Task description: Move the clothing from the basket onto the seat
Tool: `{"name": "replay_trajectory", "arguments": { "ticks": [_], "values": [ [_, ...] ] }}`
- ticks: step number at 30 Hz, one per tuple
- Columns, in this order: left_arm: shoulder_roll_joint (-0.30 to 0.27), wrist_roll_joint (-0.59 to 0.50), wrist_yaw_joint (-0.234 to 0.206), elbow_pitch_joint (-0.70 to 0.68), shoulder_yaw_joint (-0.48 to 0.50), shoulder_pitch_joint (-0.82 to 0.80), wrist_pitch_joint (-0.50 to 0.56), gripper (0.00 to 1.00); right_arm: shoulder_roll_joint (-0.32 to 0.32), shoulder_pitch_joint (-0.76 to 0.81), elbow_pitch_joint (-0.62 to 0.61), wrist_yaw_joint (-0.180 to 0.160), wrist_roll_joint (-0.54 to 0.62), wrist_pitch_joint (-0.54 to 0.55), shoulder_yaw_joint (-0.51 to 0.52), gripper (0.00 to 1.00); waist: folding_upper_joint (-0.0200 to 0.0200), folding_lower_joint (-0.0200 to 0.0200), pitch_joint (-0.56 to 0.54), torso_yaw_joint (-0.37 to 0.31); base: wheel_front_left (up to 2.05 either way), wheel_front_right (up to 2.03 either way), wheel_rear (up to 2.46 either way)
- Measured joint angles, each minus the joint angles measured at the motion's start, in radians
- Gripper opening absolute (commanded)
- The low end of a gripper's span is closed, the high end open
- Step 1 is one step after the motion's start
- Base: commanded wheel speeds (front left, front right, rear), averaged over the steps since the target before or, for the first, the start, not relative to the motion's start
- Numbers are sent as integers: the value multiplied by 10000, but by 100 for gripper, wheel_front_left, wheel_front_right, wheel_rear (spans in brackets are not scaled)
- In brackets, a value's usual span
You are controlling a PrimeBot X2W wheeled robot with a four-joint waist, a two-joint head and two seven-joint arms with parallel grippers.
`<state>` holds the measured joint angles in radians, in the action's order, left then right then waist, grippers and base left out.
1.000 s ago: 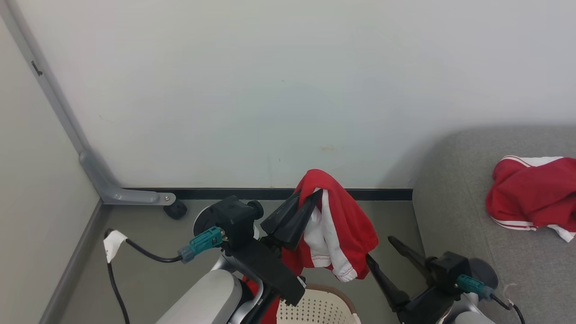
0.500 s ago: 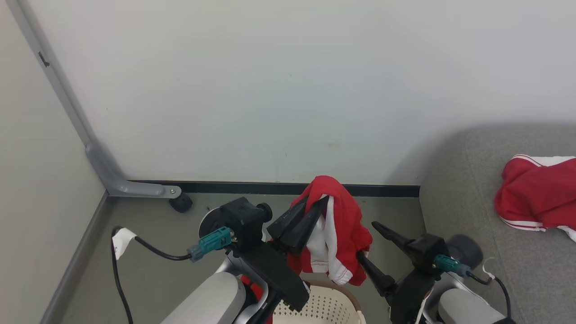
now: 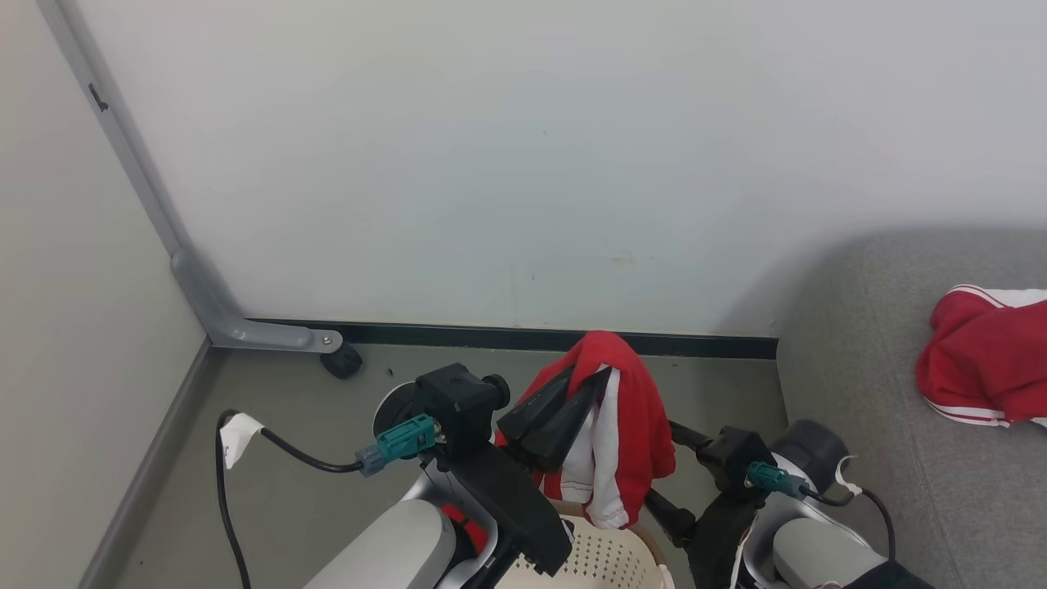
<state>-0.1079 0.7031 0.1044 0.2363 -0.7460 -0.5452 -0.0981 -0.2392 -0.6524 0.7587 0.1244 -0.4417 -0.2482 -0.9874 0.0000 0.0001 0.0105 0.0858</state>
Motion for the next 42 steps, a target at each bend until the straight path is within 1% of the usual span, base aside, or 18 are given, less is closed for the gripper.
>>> {"name": "replay_trajectory", "arguments": {
  "ticks": [8, 9, 10, 11, 15, 23, 28, 30, 34, 39, 41, 42],
  "values": [
    [21, 4, 0, -4, -63, 0, 98, 0, 265, -660, 529, 2, -545, -2, -414, 100, 0, 0, 21, 134, 0, 0, 0],
    [21, 21, 2, -2, -65, -1, 98, 0, 305, -696, 539, 2, -598, -2, -539, 50, 0, 0, 22, 150, 0, 0, 0],
    [23, 58, 2, -2, -65, -1, 98, 0, 347, -732, 548, 2, -621, -2, -662, 14, 0, 0, 23, 167, 0, 0, 0],
    [25, 130, 2, -2, -65, -2, 100, 0, 380, -760, 554, 2, -646, -4, -744, 0, 0, 0, 24, 183, 0, 0, 0],
    [25, 253, 2, 2, -65, -3, 100, 0, 401, -777, 596, 2, -913, -8, -909, 0, 0, -2, 18, 231, 0, 0, 0],
    [-33, 263, 0, 52, -42, -2, 100, 0, 299, -820, 522, 2, -1607, -8, -909, 0, 0, -2, 11, 173, 0, 0, 0],
    [-270, 263, -169, 71, 75, 21, 98, 0, 270, -819, 251, 2, -2274, -8, -449, 0, 0, -2, 15, 7, 0, 0, 0],
    [-341, 263, -171, 127, 107, 30, 98, 0, 267, -816, 136, 2, -2629, -8, -153, 0, 0, -2, 16, -92, 0, 0, 0],
    [-353, 263, -236, 132, 128, 186, 96, 0, 77, -791, -144, 2, -3080, -8, 334, 0, 0, -2, 7, -291, 0, 0, 0],
    [-470, 263, -267, 157, 171, 271, 82, 0, -153, -673, -485, 2, -3359, -8, 777, 0, 0, -2, -20, -554, 0, 0, 0],
    [-470, 263, -268, 150, 174, 334, 81, 29, -244, -540, -646, 2, -3440, -8, 955, 0, 0, -2, -35, -666, 0, 0, 0],
    [-466, 263, -270, 142, 167, 397, 81, 49, -295, -465, -694, 2, -3467, -8, 1024, 0, 0, -2, -42, -721, 0, 0, 0]
  ]
}}
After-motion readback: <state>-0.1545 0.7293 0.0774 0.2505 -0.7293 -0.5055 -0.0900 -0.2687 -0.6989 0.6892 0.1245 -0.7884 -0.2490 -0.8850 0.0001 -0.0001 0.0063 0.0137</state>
